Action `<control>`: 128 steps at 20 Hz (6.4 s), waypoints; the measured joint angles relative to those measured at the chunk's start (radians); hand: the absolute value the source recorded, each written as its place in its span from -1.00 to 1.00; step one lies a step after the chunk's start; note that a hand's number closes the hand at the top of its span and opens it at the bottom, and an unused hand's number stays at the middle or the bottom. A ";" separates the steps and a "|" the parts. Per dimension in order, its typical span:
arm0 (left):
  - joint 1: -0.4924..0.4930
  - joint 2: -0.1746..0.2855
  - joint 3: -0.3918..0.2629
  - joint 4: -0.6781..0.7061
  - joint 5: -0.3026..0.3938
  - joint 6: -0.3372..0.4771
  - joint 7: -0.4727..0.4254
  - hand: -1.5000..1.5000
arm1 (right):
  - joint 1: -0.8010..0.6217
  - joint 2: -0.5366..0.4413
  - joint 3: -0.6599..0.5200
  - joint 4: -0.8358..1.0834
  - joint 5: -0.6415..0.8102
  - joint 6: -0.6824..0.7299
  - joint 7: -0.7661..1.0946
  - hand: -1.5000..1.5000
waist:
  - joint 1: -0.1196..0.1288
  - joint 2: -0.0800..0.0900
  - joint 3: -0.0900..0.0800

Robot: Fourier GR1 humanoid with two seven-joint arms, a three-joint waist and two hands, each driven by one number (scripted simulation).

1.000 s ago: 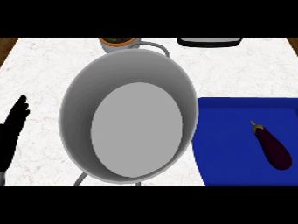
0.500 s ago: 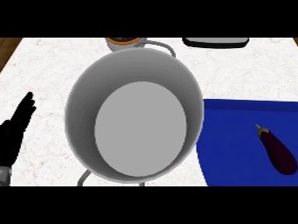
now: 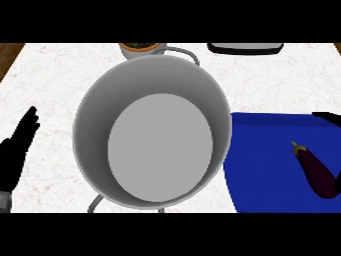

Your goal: Pick the eggplant from the tray and place it in the pot

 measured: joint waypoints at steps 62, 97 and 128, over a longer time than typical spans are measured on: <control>-0.019 -0.134 0.168 -0.036 -0.159 -0.182 0.049 0.00 | -0.169 0.758 0.544 0.007 0.669 -0.225 0.061 1.00 | 0.062 -0.021 -0.003; -0.005 -0.151 0.188 -0.024 -0.176 -0.171 0.023 0.00 | -0.797 0.796 0.629 0.024 0.716 -0.761 0.466 1.00 | 0.025 -0.002 0.000; -0.040 -0.176 0.177 -0.028 -0.198 -0.184 0.047 0.00 | -0.920 0.795 0.485 0.656 0.102 -1.444 -0.133 -1.00 | 0.052 0.006 0.001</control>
